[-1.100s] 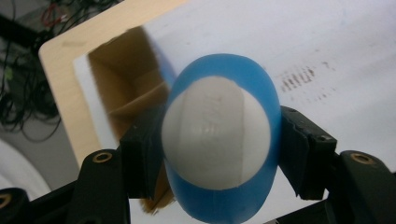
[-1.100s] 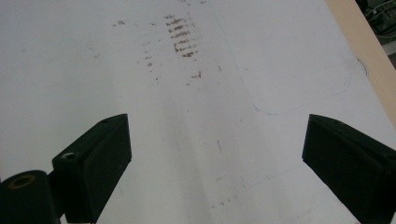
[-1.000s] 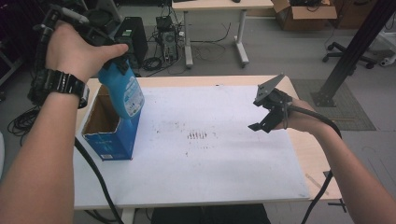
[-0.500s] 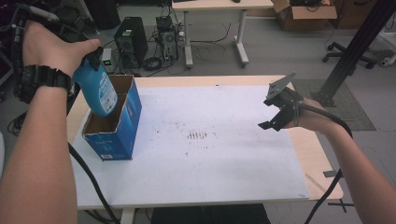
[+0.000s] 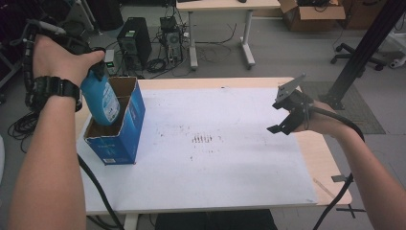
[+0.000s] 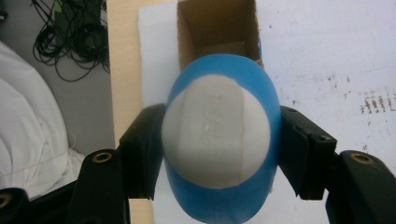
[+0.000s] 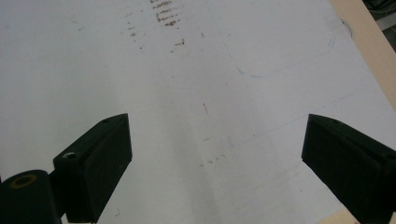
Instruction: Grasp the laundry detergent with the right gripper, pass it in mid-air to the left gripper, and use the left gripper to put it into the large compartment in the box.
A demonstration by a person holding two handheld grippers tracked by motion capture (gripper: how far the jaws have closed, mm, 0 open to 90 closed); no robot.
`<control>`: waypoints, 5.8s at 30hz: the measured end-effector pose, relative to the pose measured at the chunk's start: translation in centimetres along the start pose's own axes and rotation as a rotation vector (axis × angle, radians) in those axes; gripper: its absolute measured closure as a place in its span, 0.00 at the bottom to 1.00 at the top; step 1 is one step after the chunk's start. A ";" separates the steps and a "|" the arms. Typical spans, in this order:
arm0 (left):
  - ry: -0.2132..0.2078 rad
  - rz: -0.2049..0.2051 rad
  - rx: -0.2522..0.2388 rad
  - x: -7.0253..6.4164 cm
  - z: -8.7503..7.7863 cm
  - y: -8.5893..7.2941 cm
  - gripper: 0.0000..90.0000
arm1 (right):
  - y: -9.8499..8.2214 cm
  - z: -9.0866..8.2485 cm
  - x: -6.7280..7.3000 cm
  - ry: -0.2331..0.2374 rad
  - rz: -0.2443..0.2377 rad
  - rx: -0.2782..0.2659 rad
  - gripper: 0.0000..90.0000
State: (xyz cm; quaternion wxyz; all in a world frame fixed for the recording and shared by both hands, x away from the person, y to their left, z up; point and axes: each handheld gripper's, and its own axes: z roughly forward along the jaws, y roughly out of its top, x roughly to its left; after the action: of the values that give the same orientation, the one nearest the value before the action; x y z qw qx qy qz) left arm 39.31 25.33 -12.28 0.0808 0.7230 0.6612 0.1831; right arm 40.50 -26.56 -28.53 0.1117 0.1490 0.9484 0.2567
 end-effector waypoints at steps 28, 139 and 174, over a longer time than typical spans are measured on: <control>-0.039 -0.005 0.093 -0.7 9.6 -2.4 0.43 | -0.4 0.6 0.3 0.014 0.003 0.009 0.09; -0.193 0.370 0.036 -11.9 8.0 -2.1 0.15 | 1.4 0.0 1.5 0.061 -0.010 0.029 0.09; -0.311 0.599 0.062 -18.9 10.7 -3.0 0.05 | 1.3 -0.1 1.1 0.107 0.016 0.053 0.08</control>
State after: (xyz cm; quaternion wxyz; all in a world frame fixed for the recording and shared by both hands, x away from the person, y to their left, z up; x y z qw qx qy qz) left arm 39.38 8.40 -26.15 0.1013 0.9066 0.4044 0.0657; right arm 39.74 -25.14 -27.96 0.0547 0.1458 0.9582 0.2398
